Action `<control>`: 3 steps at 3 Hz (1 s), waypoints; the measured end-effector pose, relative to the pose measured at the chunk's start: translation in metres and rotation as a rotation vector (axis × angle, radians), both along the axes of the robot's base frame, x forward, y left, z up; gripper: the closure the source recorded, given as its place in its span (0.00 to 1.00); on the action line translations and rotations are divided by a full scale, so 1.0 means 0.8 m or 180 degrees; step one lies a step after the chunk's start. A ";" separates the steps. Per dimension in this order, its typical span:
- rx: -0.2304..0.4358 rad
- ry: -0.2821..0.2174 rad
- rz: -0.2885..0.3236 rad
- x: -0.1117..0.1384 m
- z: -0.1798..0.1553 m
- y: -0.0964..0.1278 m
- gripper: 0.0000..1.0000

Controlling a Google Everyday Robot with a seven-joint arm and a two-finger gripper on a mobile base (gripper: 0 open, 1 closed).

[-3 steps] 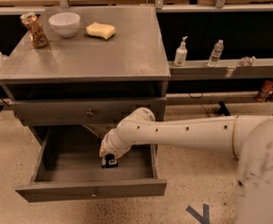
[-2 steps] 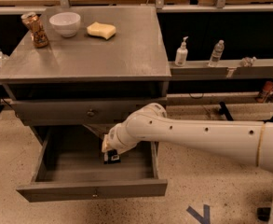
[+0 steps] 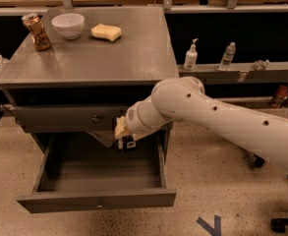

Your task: Pick rxbar blueberry from middle drawer and place on counter

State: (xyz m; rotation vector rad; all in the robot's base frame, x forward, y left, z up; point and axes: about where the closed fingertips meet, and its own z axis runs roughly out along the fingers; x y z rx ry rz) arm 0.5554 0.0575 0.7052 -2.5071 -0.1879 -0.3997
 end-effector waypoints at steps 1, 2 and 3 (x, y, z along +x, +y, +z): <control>0.0091 0.0004 0.0042 0.022 0.061 -0.025 1.00; 0.0091 0.0004 0.0042 0.022 0.061 -0.025 1.00; 0.0145 -0.0179 0.0107 0.028 0.096 -0.023 1.00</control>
Offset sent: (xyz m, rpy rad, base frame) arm 0.0129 -0.0164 0.0374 0.0227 0.0025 0.0116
